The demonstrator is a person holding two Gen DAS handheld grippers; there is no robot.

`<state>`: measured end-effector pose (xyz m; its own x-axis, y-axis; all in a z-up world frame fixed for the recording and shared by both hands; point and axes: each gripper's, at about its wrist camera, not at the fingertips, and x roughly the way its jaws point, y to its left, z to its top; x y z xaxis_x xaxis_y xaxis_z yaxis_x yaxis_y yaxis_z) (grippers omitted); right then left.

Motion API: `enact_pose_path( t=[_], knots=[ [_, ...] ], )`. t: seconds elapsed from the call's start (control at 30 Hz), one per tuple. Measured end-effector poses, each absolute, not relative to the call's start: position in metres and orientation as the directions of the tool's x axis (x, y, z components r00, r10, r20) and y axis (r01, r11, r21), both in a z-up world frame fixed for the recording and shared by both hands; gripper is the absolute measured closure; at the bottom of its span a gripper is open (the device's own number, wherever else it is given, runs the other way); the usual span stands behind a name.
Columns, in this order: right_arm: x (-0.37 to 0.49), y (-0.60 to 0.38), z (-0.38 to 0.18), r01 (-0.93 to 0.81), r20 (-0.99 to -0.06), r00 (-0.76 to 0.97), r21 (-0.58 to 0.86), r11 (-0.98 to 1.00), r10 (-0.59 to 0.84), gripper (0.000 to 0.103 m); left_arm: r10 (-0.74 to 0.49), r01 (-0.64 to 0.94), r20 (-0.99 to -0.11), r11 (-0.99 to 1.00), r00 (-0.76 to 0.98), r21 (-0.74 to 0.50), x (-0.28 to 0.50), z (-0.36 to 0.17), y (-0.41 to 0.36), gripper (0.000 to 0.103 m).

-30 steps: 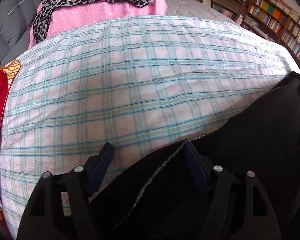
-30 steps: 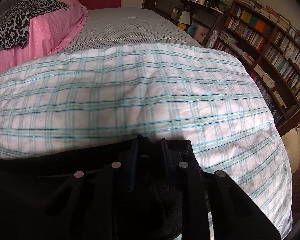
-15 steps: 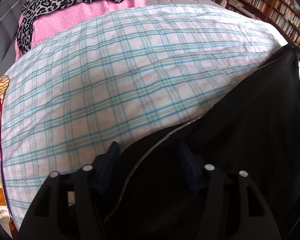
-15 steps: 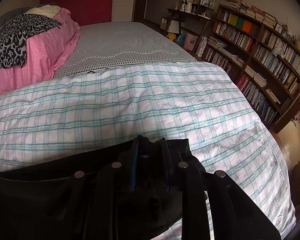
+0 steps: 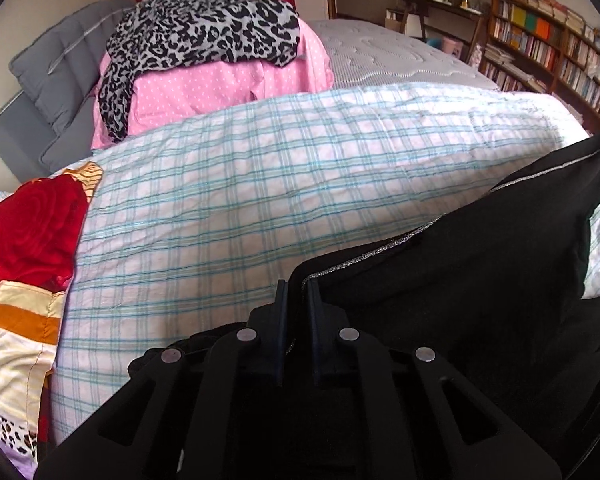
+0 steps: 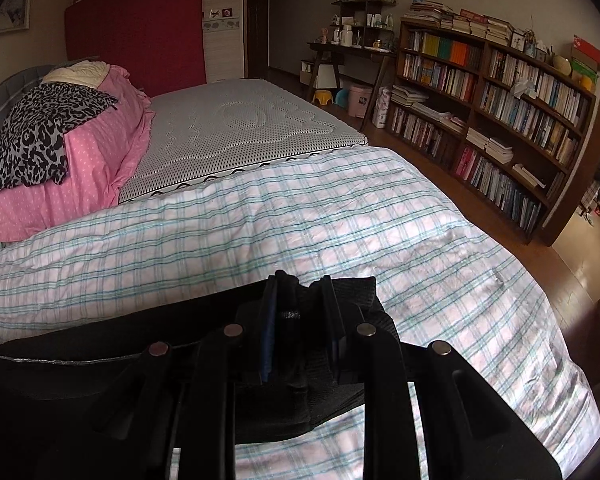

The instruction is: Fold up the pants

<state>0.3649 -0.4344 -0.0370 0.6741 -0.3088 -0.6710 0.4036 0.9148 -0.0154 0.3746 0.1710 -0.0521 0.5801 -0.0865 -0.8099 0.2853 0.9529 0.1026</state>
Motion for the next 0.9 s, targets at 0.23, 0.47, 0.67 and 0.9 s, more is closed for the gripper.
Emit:
enact_pose_path(
  t=[0.23,0.47,0.67,0.9],
  knots=[
    [0.291,-0.441,-0.028,0.45,-0.679,0.671,0.051,0.892,-0.299,0.083,-0.119,0.229,-0.732,0.972,0.67,0.052,0.314,-0.011,0.183,0.094],
    [0.198,-0.433,-0.033,0.469,-0.675,0.675,0.084,0.879,-0.296,0.083,-0.123,0.214,-0.7,0.976,0.704,0.044,0.244,-0.001,0.183,0.095],
    [0.114,-0.426,-0.057,0.485,-0.699,0.655,0.096,0.869,-0.289,0.083,-0.129,0.215,-0.725,0.976,0.676,0.026,0.177,-0.017,0.191,0.102],
    [0.042,-0.412,-0.075,0.512,-0.697,0.64,0.072,0.856,-0.324,0.093,-0.127,0.177,-0.763,0.984,0.634,-0.017,0.125,-0.046,0.199,0.103]
  ],
)
